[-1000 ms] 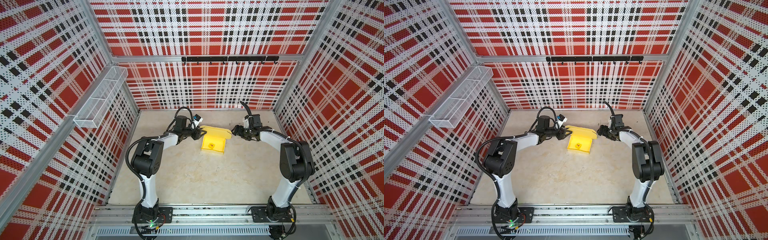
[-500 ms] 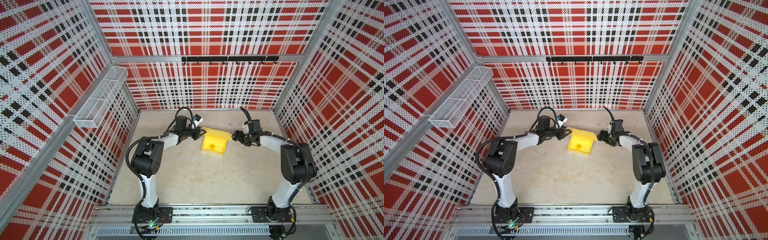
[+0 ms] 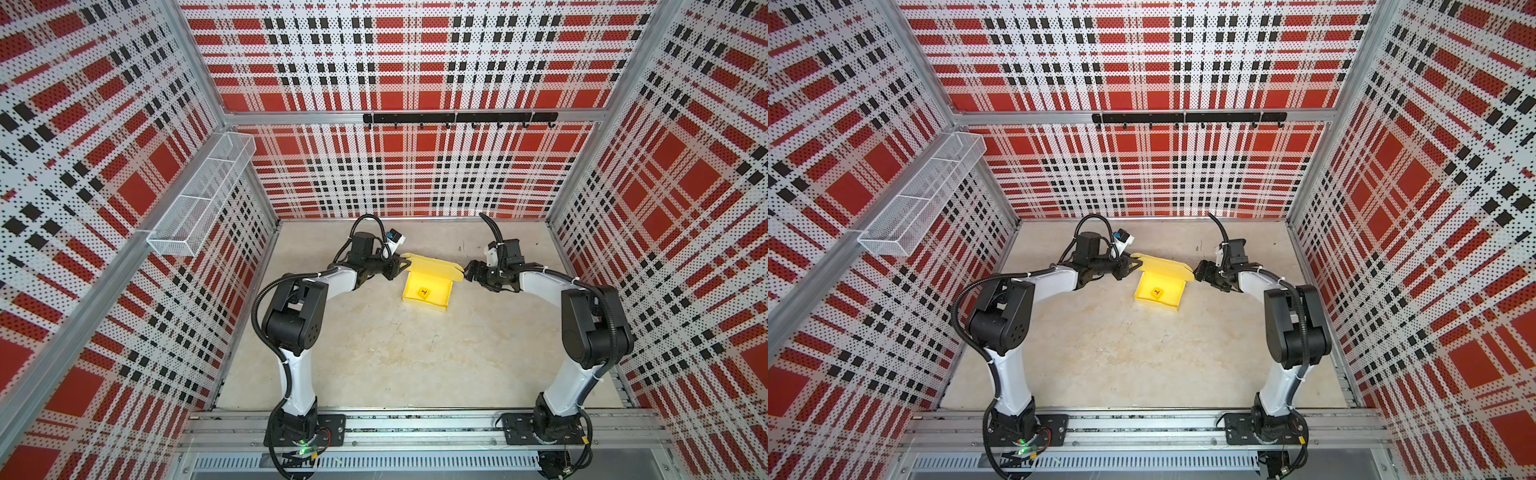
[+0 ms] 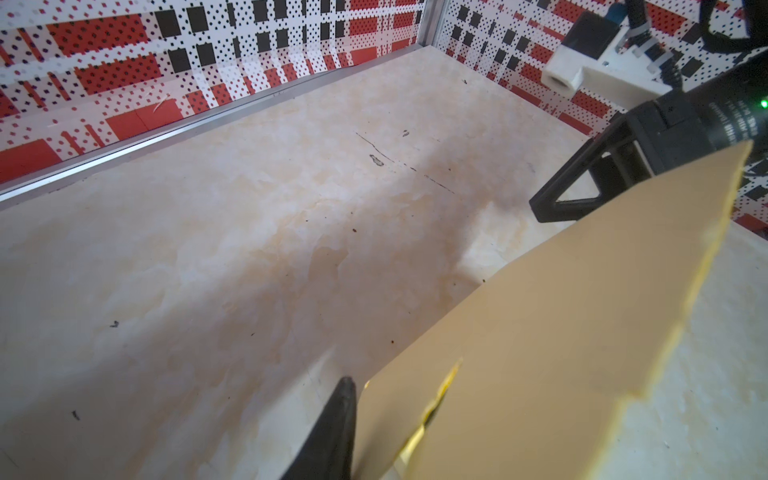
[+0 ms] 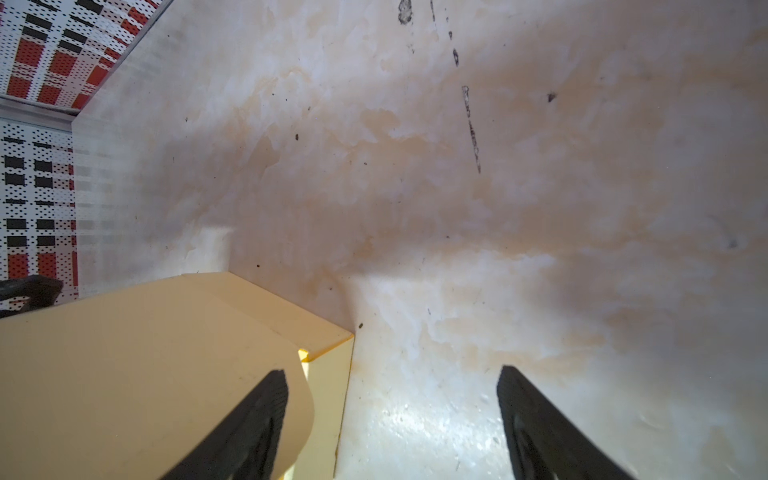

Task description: Fold the paper box

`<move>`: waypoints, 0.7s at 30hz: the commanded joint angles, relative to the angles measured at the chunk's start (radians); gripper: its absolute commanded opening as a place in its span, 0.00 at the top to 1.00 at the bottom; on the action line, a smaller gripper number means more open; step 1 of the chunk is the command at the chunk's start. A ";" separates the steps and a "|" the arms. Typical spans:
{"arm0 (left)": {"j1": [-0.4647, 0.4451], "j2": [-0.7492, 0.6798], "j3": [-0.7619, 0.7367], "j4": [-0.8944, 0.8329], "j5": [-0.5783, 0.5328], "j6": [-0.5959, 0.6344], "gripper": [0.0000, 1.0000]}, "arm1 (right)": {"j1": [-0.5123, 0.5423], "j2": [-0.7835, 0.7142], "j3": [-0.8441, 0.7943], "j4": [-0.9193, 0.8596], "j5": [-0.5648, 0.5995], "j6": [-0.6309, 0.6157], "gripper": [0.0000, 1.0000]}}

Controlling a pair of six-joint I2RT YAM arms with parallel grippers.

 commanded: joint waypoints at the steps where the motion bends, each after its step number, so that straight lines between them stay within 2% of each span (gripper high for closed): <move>1: -0.006 -0.043 -0.021 0.004 -0.011 -0.023 0.72 | -0.002 -0.016 0.015 0.025 -0.013 0.001 0.18; 16: -0.015 -0.082 -0.044 0.004 -0.026 -0.049 0.81 | 0.009 -0.070 -0.065 0.058 -0.029 0.019 0.18; 21: -0.018 -0.081 -0.047 0.004 -0.034 -0.050 0.82 | 0.021 -0.076 -0.090 0.080 -0.047 0.024 0.18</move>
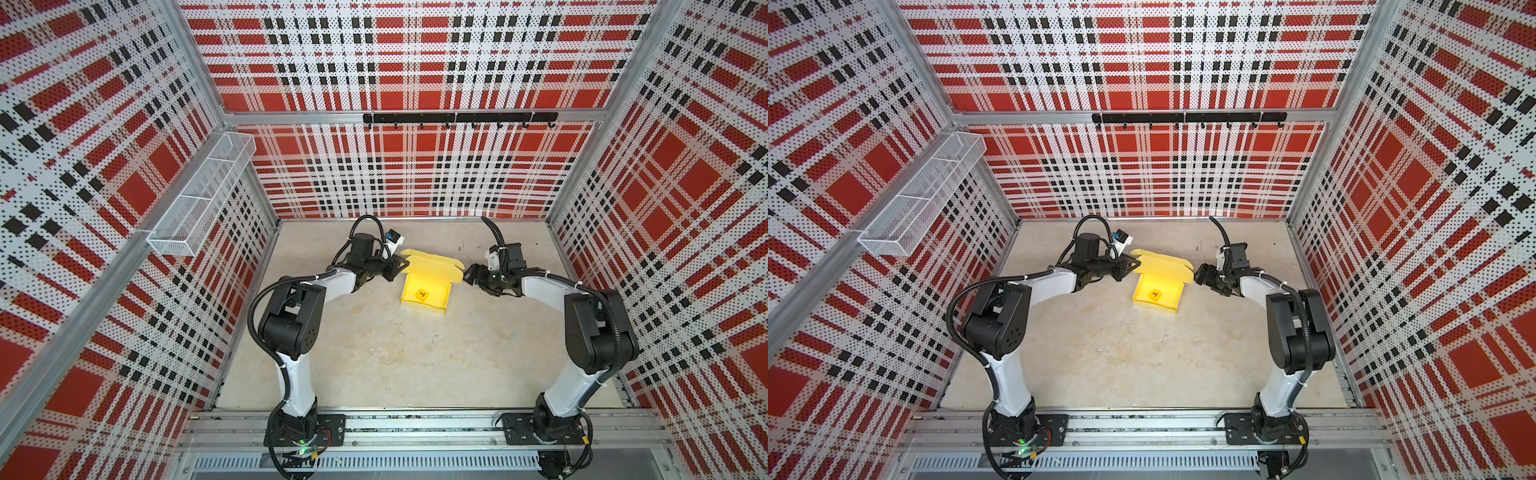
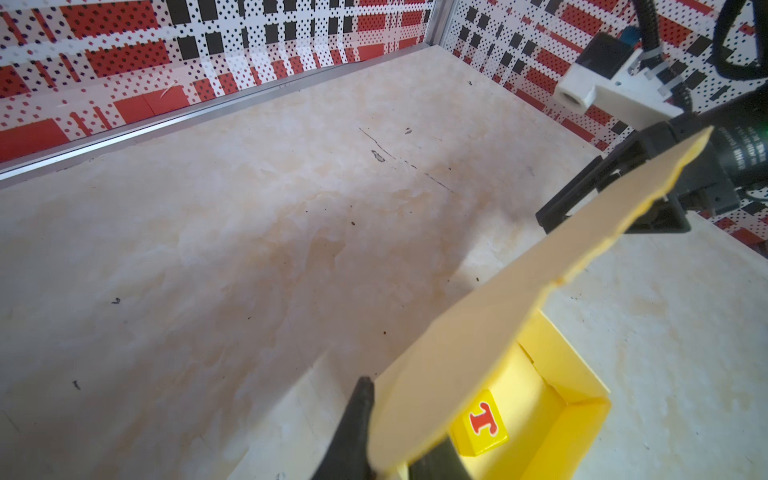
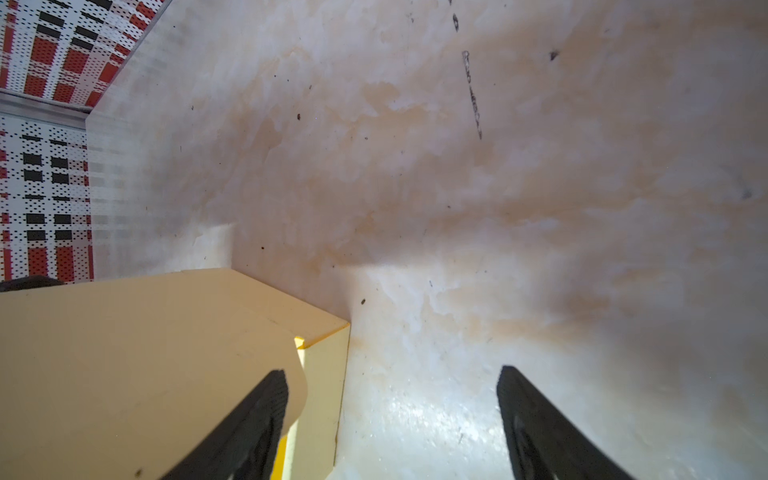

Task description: Fold the paper box

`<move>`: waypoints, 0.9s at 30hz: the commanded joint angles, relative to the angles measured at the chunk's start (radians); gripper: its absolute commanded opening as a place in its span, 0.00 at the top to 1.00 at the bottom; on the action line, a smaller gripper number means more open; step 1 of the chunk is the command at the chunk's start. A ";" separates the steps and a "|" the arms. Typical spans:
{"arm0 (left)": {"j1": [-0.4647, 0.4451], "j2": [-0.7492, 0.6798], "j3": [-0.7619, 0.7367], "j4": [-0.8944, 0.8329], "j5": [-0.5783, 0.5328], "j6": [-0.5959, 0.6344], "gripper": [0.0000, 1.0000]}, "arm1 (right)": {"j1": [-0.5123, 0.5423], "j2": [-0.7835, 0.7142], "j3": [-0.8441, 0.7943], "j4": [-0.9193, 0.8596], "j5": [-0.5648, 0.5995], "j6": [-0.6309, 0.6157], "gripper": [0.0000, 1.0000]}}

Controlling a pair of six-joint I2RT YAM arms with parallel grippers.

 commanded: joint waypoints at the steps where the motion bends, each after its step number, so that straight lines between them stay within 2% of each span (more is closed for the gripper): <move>1: -0.010 -0.039 -0.015 0.011 -0.009 -0.011 0.82 | 0.014 -0.034 -0.019 0.049 -0.021 0.000 0.18; 10: -0.026 -0.036 -0.013 0.012 -0.008 -0.019 0.82 | 0.035 -0.070 -0.076 0.093 -0.033 0.001 0.18; 20: -0.027 -0.034 -0.011 0.014 -0.014 -0.028 0.83 | 0.071 -0.153 -0.200 0.234 -0.055 -0.028 0.21; 27: -0.031 -0.037 -0.012 0.016 -0.014 -0.028 0.83 | 0.084 -0.218 -0.331 0.458 -0.104 -0.028 0.22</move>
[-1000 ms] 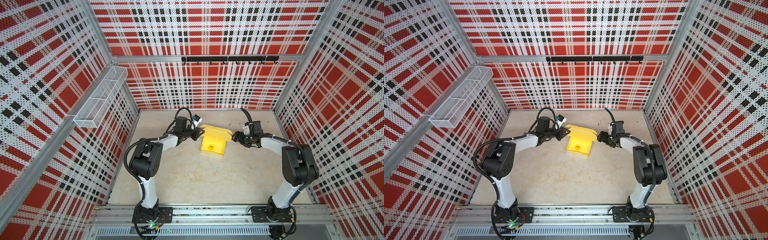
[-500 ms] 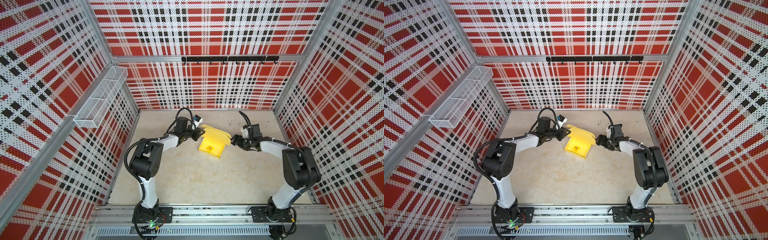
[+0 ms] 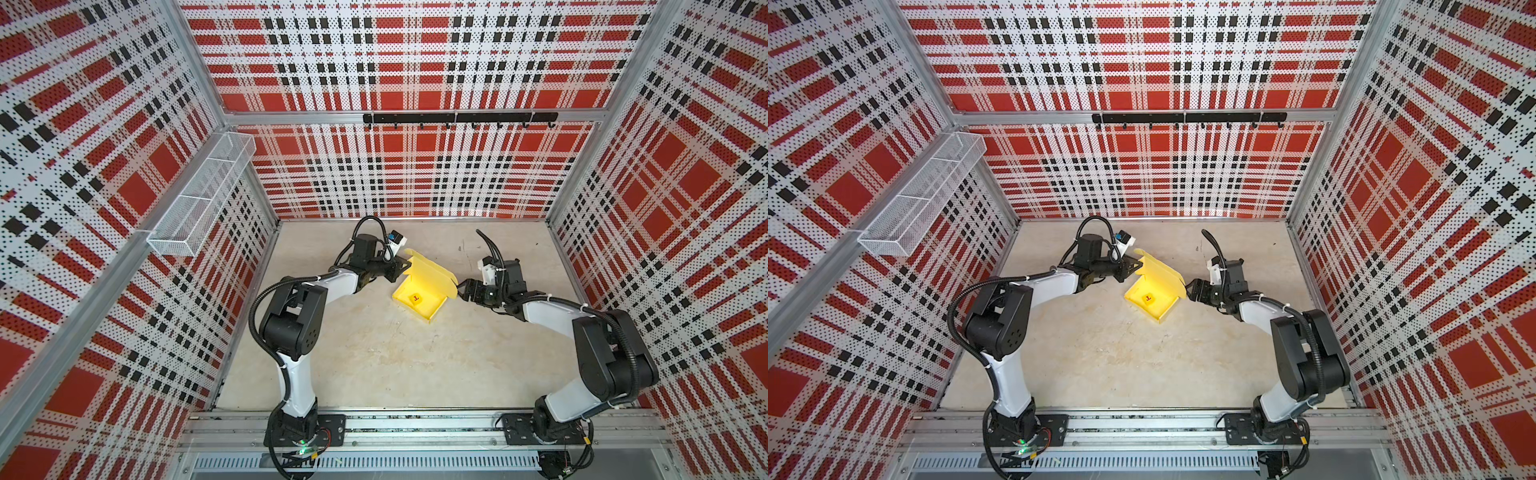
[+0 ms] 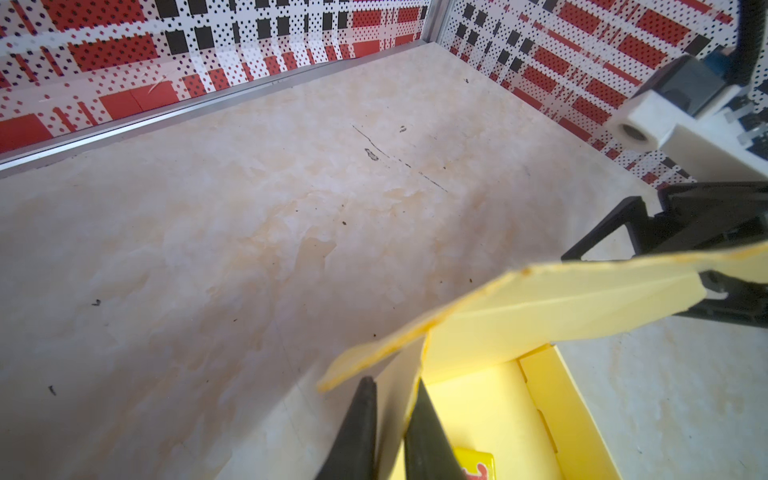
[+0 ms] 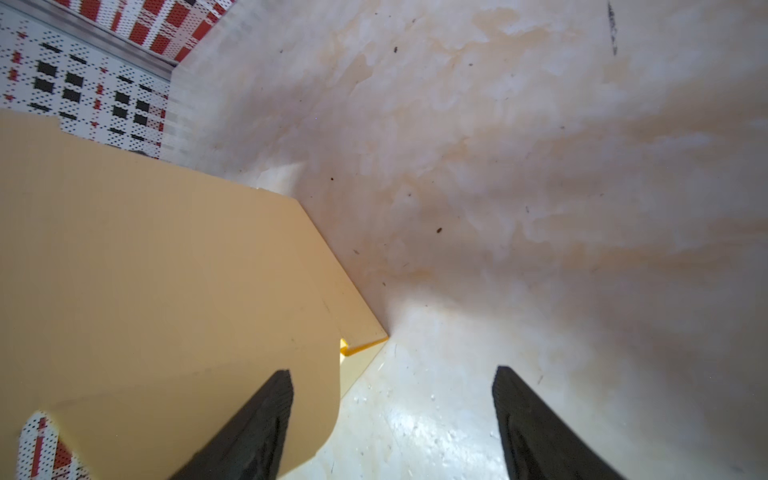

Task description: Fold the paper box

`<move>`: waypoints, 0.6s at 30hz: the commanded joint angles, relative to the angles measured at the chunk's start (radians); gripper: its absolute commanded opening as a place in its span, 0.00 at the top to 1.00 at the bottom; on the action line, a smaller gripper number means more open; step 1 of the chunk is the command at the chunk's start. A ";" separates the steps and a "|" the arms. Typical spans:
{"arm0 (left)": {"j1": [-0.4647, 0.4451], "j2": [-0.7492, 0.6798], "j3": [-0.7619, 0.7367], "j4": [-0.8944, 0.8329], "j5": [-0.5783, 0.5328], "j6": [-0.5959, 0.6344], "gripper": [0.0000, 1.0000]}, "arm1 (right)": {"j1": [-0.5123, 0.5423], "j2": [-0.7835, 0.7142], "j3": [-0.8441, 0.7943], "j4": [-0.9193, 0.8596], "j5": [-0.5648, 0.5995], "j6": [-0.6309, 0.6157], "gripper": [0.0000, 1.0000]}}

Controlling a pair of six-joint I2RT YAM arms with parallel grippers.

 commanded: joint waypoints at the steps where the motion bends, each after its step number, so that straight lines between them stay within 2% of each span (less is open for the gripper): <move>1: -0.010 -0.035 -0.011 0.016 -0.006 -0.012 0.83 | 0.009 -0.033 -0.052 0.200 -0.045 -0.019 0.22; 11: -0.014 -0.038 -0.013 0.017 -0.006 -0.012 0.83 | 0.054 -0.006 -0.133 0.422 -0.105 -0.030 0.24; 13: -0.014 -0.039 -0.013 0.017 -0.009 -0.012 0.83 | 0.066 -0.014 -0.160 0.463 -0.105 -0.072 0.24; 18: -0.014 -0.036 -0.016 0.017 -0.012 -0.008 0.83 | 0.071 -0.031 -0.202 0.477 -0.105 -0.109 0.24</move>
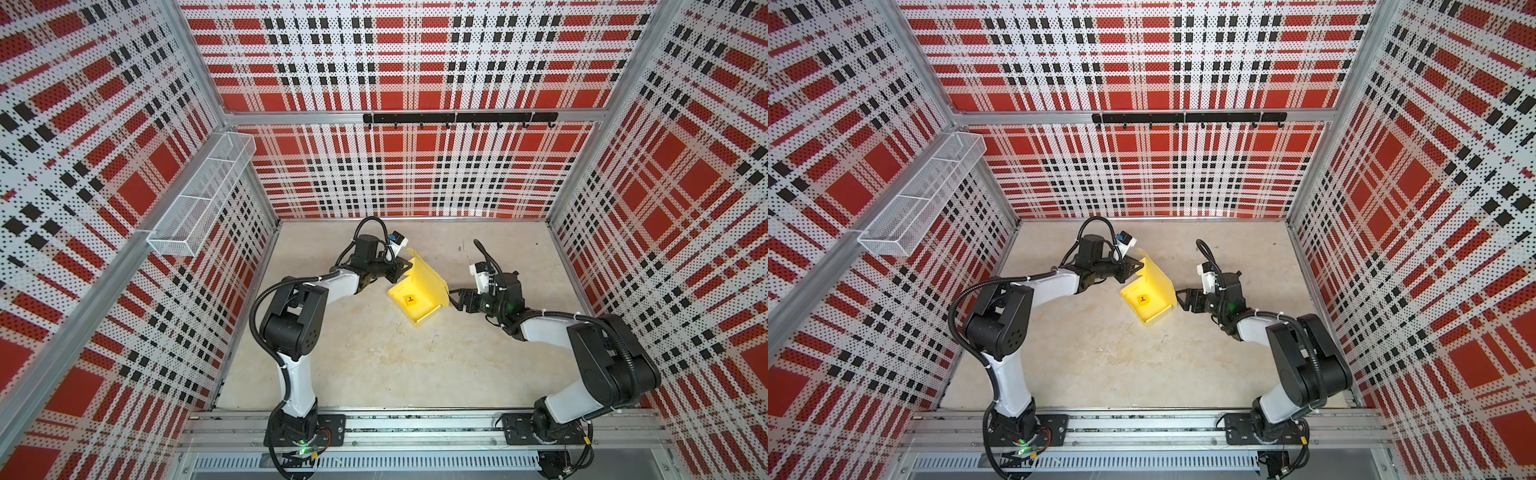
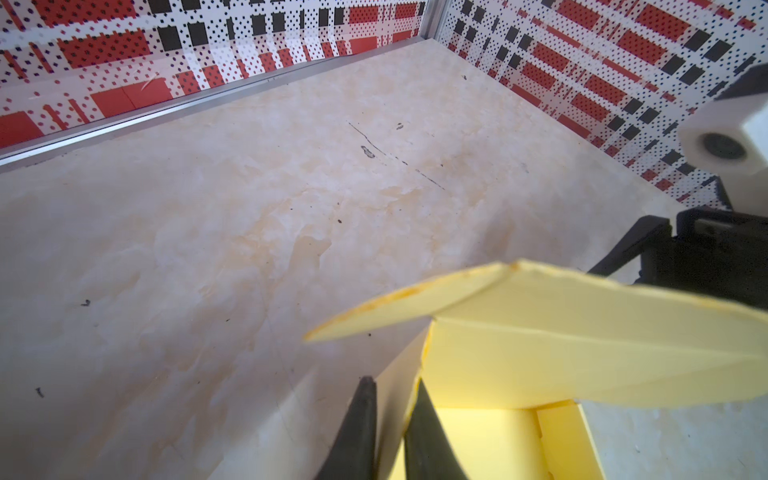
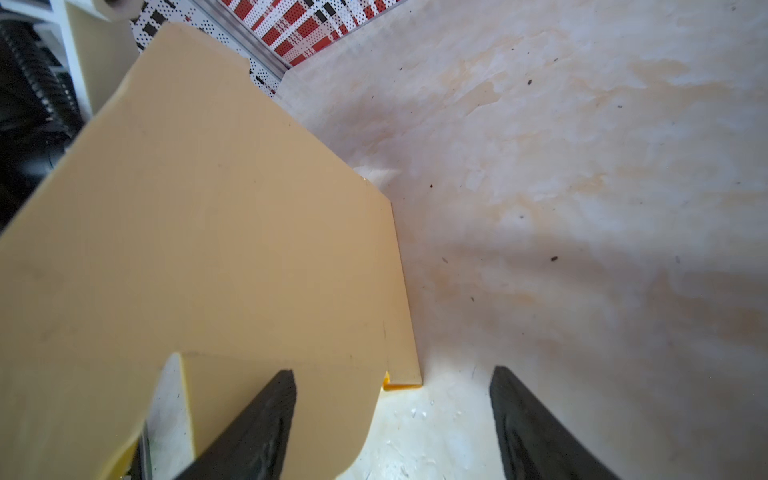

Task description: Fold the paper box

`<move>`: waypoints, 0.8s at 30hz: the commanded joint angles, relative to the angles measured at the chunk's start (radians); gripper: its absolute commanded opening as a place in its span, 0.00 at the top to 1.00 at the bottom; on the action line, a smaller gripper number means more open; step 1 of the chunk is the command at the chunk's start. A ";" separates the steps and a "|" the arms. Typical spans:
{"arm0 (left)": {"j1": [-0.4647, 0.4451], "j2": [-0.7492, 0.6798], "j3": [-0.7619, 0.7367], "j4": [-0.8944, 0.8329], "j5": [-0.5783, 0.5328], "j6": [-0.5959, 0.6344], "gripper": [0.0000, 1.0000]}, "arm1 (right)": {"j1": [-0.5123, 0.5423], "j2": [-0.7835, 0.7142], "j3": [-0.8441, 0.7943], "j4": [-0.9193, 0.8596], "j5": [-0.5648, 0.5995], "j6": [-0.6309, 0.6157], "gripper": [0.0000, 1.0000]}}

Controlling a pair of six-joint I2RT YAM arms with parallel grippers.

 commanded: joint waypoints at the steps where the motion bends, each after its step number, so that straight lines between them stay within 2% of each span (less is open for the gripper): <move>1: -0.006 -0.036 -0.013 0.017 -0.002 -0.009 0.83 | 0.005 -0.020 -0.023 0.075 -0.019 -0.063 0.24; 9: -0.009 -0.038 -0.014 0.017 -0.004 -0.007 0.84 | 0.013 -0.048 -0.101 0.159 -0.044 -0.067 0.24; 17: -0.012 -0.037 -0.016 0.017 -0.006 -0.008 0.83 | 0.037 -0.047 -0.107 0.196 -0.049 -0.090 0.24; 24: -0.015 -0.042 -0.018 0.017 -0.006 -0.008 0.83 | 0.128 -0.014 -0.118 0.316 -0.043 -0.190 0.24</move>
